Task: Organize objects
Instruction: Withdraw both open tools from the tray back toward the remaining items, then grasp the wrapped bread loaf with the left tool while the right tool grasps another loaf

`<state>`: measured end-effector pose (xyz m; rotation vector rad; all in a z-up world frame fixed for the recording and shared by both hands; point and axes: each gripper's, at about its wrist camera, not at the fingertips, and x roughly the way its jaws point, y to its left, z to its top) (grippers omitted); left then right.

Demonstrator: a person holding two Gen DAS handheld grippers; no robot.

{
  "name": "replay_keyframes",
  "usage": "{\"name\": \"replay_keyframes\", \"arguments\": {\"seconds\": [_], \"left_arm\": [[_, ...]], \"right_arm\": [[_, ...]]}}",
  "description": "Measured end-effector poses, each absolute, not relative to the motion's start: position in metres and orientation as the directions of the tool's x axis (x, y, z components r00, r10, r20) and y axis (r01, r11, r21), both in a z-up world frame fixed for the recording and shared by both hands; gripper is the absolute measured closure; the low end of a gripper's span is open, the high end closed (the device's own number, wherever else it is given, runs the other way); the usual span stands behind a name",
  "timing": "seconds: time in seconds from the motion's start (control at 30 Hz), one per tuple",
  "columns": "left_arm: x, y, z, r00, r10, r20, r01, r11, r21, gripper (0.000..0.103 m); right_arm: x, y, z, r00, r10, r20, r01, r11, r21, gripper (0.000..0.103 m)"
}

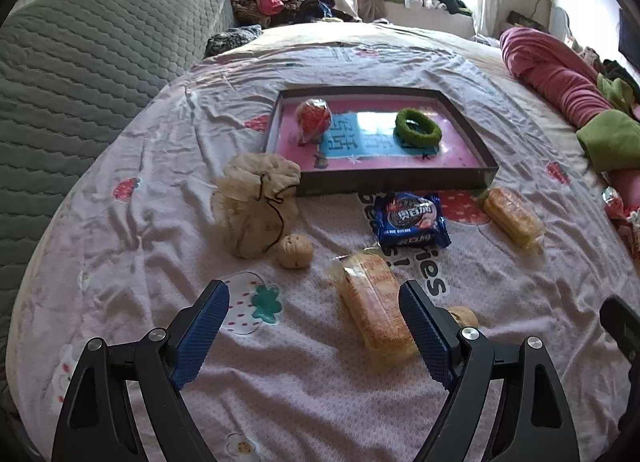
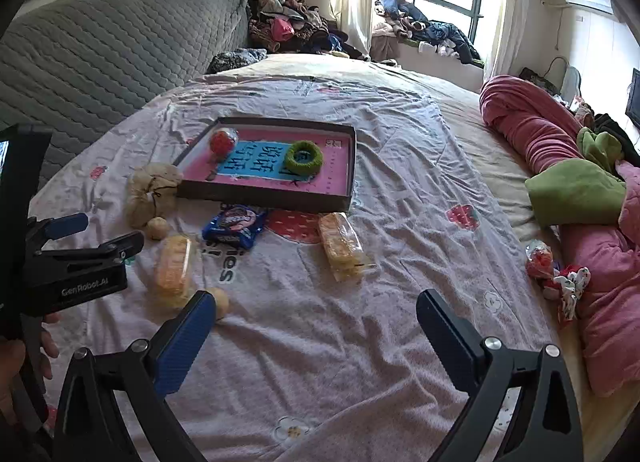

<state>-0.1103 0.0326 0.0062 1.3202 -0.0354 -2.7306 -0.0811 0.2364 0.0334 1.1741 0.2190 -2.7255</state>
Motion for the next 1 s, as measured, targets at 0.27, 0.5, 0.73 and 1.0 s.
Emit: {"name": "replay_keyframes", "arguments": {"seconds": [0.27, 0.5, 0.73, 1.0], "left_arm": [[-0.127, 0.040, -0.017, -0.585, -0.099, -0.805, 0.083, -0.995, 0.062, 0.015], [-0.134, 0.049, -0.027, -0.577, -0.089, -0.812, 0.066, -0.996, 0.062, 0.015], [-0.145, 0.053, -0.037, -0.564, -0.088, -0.821, 0.069, -0.996, 0.059, 0.015], [-0.156, 0.056, -0.047, -0.549, -0.091, -0.831, 0.066, -0.996, 0.066, 0.015]], "right_arm": [[-0.104, 0.244, 0.014, -0.656, -0.087, -0.750, 0.203, -0.977, -0.065, 0.002], [-0.122, 0.242, 0.002, -0.643, -0.088, -0.761, 0.222, -0.972, -0.075, 0.002], [-0.143, 0.241, -0.007, -0.636, -0.090, -0.766, 0.233, -0.969, -0.080, 0.002], [-0.165, 0.243, -0.020, -0.625, -0.083, -0.776, 0.235, -0.968, -0.086, 0.002]]}}
